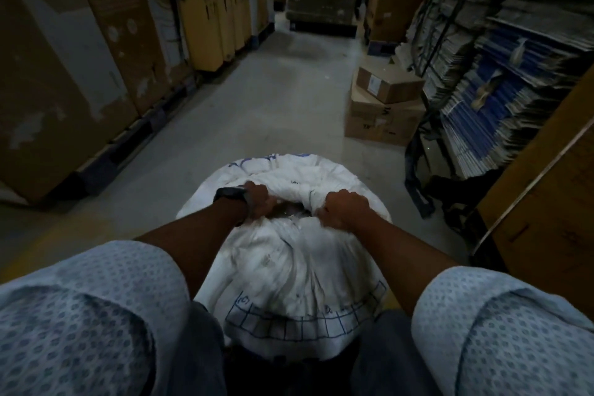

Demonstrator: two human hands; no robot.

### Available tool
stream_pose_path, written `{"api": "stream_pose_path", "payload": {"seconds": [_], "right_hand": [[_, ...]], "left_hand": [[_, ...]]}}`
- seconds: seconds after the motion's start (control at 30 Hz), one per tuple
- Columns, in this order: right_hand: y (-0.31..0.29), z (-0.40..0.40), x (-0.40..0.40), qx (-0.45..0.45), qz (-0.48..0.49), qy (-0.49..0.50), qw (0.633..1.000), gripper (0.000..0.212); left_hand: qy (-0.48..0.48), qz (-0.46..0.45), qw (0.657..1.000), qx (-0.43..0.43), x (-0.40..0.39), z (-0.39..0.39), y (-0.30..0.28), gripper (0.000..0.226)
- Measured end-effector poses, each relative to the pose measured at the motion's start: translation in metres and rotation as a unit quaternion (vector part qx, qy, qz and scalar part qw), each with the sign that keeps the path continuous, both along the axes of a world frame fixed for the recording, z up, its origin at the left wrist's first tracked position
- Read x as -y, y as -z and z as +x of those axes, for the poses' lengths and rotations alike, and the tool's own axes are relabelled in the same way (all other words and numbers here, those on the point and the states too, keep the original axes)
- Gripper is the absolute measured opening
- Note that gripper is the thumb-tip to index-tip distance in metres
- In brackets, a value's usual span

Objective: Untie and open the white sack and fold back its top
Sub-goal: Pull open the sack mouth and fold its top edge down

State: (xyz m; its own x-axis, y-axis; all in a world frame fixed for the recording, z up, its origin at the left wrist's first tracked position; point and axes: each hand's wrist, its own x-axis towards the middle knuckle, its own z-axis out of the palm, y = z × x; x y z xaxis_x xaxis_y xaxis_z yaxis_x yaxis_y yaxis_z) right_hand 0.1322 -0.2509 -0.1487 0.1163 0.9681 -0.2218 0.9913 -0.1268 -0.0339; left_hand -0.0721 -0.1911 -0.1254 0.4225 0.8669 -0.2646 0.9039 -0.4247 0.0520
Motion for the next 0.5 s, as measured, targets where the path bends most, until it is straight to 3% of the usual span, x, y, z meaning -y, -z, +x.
{"api": "stream_pose_path", "payload": {"seconds": [0.1, 0.2, 0.27, 0.33, 0.37, 0.43, 0.5], "right_hand": [[0.025, 0.005, -0.005, -0.073, -0.014, 0.054, 0.996, 0.09], [0.047, 0.011, -0.006, -0.145, -0.057, 0.089, 0.984, 0.144], [0.059, 0.013, -0.009, -0.181, -0.07, 0.132, 0.972, 0.162], [0.068, 0.01, -0.013, -0.173, -0.054, 0.138, 0.974, 0.165], [0.069, 0.007, -0.013, -0.156, -0.024, 0.117, 0.98, 0.157], [0.069, 0.007, -0.02, -0.152, 0.022, 0.093, 0.984, 0.125], [0.067, 0.006, -0.026, -0.199, 0.014, 0.174, 0.964, 0.124]], "left_hand": [[-0.102, 0.034, 0.994, 0.033, -0.003, 0.004, 0.024, 0.075], [-0.224, -0.019, 0.969, 0.106, -0.012, 0.004, 0.056, 0.112], [-0.272, -0.054, 0.949, 0.15, -0.017, 0.005, 0.072, 0.122], [-0.319, -0.096, 0.916, 0.225, -0.022, 0.007, 0.079, 0.124], [-0.343, -0.11, 0.893, 0.268, -0.027, 0.006, 0.082, 0.122], [-0.388, -0.13, 0.847, 0.339, -0.037, 0.005, 0.083, 0.099], [-0.426, -0.155, 0.795, 0.404, -0.041, 0.002, 0.079, 0.07]]}}
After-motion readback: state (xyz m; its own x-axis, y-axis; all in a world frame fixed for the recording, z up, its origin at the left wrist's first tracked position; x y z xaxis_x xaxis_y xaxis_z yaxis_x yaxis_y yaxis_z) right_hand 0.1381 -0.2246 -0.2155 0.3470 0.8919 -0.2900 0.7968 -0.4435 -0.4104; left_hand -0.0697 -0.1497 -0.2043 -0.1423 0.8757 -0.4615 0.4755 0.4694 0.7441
